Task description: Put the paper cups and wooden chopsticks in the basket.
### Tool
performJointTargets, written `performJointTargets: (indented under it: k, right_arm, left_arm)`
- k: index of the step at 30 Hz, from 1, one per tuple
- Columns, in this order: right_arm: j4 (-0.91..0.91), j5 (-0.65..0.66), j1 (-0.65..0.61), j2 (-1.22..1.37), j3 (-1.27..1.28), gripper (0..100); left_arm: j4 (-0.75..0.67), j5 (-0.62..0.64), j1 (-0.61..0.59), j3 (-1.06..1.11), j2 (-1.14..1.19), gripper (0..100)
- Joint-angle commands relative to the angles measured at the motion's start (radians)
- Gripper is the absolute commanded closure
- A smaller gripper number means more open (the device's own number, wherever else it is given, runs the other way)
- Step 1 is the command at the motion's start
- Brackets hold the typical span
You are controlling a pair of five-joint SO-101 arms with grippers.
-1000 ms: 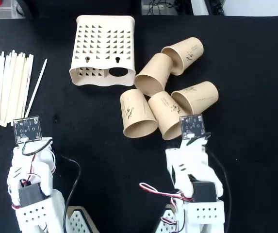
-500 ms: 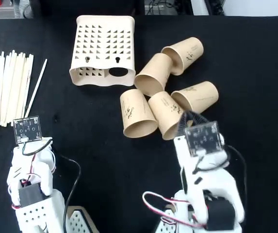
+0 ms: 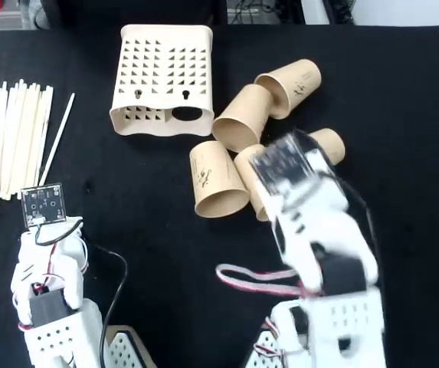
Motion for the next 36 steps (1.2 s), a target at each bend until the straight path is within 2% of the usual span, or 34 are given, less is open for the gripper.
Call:
performJointTargets:
  k: [1, 8, 16, 26, 29, 36]
  right_arm:
    - [-0.092, 0.015, -0.066, 0.243, -0.107, 83.5]
    - [-0.210, 0.180, -0.210, 0.642, -0.271, 83.5]
    - [-0.269, 0.388, -0.241, 1.050, -0.533, 83.5]
    - [-0.594, 0.374, -0.238, 1.323, -0.610, 80.5]
    - [-0.678, 0.364, -0.242, 1.323, -0.567, 80.5]
    - [-1.031, 0.359, -0.244, 1.320, -0.371, 80.7]
  left_arm:
    - [0.006, 0.003, -0.007, 0.018, -0.009, 95]
    - [0.006, 0.003, -0.007, 0.018, -0.009, 95]
    - [0.006, 0.003, -0.007, 0.018, -0.009, 95]
    - [0.006, 0.003, -0.007, 0.018, -0.009, 95]
    - [0.006, 0.003, -0.007, 0.018, -0.009, 95]
    - [0.006, 0.003, -0.007, 0.018, -0.009, 95]
